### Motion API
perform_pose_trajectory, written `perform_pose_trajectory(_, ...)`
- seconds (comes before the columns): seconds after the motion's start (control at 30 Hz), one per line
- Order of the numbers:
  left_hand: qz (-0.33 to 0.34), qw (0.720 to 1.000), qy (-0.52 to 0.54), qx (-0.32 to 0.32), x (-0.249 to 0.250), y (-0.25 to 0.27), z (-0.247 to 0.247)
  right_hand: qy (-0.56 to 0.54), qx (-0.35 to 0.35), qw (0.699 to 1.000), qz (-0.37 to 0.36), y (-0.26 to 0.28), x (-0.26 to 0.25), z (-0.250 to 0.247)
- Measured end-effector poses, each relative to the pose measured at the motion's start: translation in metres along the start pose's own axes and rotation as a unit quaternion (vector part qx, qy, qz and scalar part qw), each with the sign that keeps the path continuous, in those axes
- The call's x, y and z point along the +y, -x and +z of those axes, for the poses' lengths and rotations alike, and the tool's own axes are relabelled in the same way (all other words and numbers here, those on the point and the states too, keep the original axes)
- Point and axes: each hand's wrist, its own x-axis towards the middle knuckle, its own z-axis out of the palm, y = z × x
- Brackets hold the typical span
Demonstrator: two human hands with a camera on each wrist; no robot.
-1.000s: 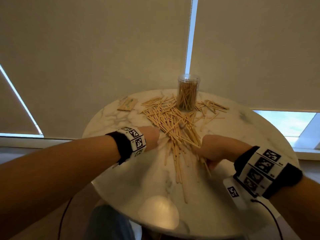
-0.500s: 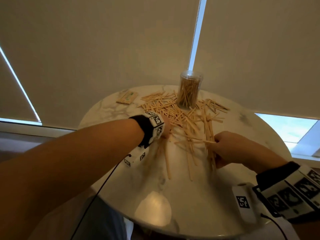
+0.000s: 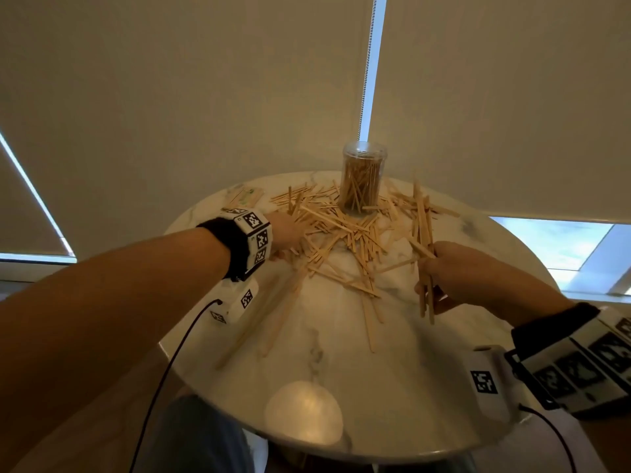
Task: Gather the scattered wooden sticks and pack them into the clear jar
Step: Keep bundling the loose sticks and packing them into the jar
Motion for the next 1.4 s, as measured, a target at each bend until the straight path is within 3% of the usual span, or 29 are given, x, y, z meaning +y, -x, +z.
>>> perform_pose_trajectory(0.07, 0.01, 0.995, 0.088, 0.038, -0.005, 0.0, -0.007, -0.004, 0.012, 1.0, -0.005, -0.001, -0.004, -0.002)
perform_pose_trajectory(0.2, 0.021, 0.985, 0.134, 0.105, -0.007, -0.005, -0.025, -0.02, 0.037, 0.999, -0.027, -0.004, -0.011, -0.003)
perform_pose_trajectory(0.33, 0.032, 0.963, 0.232, 0.131, -0.003, -0.008, -0.036, -0.031, 0.045, 0.997, -0.056, -0.005, -0.02, -0.002)
perform_pose_trajectory(0.43, 0.056, 0.934, 0.327, 0.135, 0.001, -0.007, -0.035, -0.066, 0.056, 0.992, -0.091, -0.008, -0.028, 0.002)
perform_pose_trajectory(0.57, 0.122, 0.923, 0.348, 0.107, 0.007, -0.01, -0.026, -0.087, 0.079, 0.985, -0.125, -0.014, -0.035, 0.006)
perform_pose_trajectory(0.7, 0.173, 0.888, 0.413, 0.104, 0.022, -0.017, -0.016, -0.075, 0.081, 0.983, -0.15, -0.019, -0.037, 0.014)
perform_pose_trajectory(0.83, 0.174, 0.874, 0.446, 0.077, 0.047, -0.011, -0.007, -0.057, 0.062, 0.98, -0.179, -0.021, -0.045, 0.028)
perform_pose_trajectory(0.97, 0.249, 0.876, 0.413, 0.033, 0.061, -0.005, 0.004, 0.001, 0.042, 0.972, -0.232, -0.032, -0.053, 0.047)
perform_pose_trajectory(1.07, 0.22, 0.862, 0.453, 0.06, 0.061, -0.014, 0.009, 0.091, 0.064, 0.958, -0.263, -0.042, -0.057, 0.056)
perform_pose_trajectory(1.23, 0.15, 0.859, 0.474, 0.118, 0.052, -0.029, 0.011, 0.113, 0.059, 0.958, -0.258, -0.058, -0.061, 0.063)
perform_pose_trajectory(1.4, 0.159, 0.794, 0.582, 0.068, 0.036, -0.031, 0.004, 0.089, 0.084, 0.964, -0.236, -0.066, -0.052, 0.054)
